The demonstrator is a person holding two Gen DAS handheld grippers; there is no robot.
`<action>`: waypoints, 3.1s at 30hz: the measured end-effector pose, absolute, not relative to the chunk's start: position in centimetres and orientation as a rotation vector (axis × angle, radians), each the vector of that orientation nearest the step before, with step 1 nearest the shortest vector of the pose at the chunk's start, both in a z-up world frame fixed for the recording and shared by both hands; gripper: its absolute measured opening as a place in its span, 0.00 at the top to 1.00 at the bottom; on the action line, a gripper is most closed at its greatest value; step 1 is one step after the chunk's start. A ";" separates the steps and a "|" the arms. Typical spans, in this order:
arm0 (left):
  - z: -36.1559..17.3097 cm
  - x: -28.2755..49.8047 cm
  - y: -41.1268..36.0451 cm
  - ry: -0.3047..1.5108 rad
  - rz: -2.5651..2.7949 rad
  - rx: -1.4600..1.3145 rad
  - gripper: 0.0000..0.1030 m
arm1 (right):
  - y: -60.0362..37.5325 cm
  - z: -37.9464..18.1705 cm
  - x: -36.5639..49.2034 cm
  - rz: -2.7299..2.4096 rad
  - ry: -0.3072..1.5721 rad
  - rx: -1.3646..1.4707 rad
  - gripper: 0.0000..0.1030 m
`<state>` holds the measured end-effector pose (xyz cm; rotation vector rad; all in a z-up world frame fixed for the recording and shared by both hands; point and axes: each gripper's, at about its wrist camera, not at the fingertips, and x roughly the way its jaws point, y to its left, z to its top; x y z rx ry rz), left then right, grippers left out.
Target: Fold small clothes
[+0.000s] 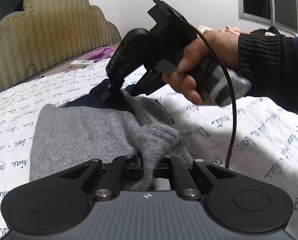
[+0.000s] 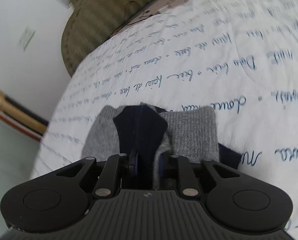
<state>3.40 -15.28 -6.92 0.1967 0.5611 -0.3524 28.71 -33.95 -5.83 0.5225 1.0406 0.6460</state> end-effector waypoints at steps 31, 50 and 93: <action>-3.5 1.8 -12.4 0.634 -0.723 -0.008 0.46 | -41.1 -6.8 27.1 0.561 0.870 0.744 0.56; -7.1 24.4 -3.2 0.834 -0.232 -0.411 0.83 | -38.2 -8.6 28.3 0.534 0.912 0.594 0.82; -9.1 19.8 1.9 0.921 -0.462 -0.651 0.77 | -35.6 -7.8 22.7 0.595 0.921 0.702 0.59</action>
